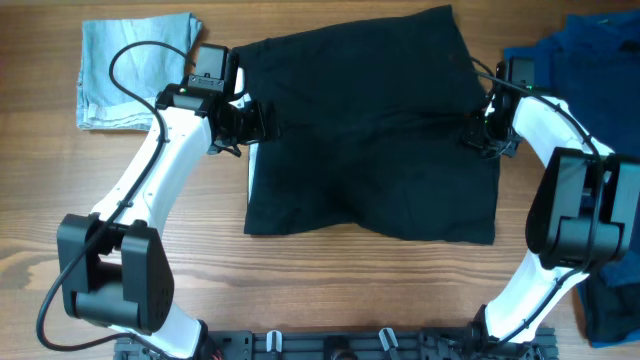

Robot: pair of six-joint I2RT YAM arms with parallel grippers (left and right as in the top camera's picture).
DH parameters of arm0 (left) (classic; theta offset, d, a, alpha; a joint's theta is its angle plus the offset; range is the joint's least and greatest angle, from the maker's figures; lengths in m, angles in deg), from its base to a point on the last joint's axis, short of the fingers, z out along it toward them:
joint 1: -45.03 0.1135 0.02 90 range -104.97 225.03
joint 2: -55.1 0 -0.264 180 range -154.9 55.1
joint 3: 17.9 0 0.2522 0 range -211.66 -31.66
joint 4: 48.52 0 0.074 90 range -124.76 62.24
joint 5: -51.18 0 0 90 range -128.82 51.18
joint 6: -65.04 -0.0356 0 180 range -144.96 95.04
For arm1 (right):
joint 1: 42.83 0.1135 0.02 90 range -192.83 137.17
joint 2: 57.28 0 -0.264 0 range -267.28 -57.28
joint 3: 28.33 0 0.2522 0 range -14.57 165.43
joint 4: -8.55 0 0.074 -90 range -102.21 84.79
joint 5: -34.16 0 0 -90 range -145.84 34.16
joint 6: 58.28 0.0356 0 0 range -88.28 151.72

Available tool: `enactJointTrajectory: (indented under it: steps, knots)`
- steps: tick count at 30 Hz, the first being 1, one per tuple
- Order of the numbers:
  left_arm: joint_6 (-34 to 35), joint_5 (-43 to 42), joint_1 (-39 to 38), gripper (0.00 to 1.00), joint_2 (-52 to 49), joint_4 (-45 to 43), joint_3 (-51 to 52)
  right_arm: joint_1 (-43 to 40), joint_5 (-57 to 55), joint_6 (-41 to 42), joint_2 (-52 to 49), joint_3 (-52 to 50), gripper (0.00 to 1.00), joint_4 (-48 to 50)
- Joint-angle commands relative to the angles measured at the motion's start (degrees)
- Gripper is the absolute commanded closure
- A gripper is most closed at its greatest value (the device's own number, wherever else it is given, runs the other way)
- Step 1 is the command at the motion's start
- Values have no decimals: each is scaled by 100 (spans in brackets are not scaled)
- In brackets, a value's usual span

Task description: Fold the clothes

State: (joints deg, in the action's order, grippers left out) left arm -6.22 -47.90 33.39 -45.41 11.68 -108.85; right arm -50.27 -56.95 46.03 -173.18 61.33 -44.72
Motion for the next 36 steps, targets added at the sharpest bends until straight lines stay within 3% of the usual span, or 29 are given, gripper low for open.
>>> enactJointTrajectory:
  steps: [1, 6, 10, 14, 21, 31, 36]
  knots:
    - [-26, -46, -9, 0, -66, 2, 37, -4, 186, -297, -350, 127, 96, -133]
    - [-26, -46, -11, 0, -66, 4, 37, -4, 837, -555, 474, 719, 96, -662]
    - [-26, -46, -11, 0, -66, 2, 37, -2, 911, -715, 894, 789, 96, -92]
    - [-26, -46, -11, 0, -66, 2, 37, 11, 957, -1132, 638, 782, 96, 542]
    - [-26, -46, -11, 0, -66, 2, 37, -31, 837, -1137, -422, 782, 96, 1412]
    - [-26, -46, -9, 0, -66, 2, 37, -46, 509, -1130, -831, 894, 96, 1226]
    - [-35, -33, -11, 0, -66, 17, 37, -37, 999, -1034, -164, 1405, 76, 1150]
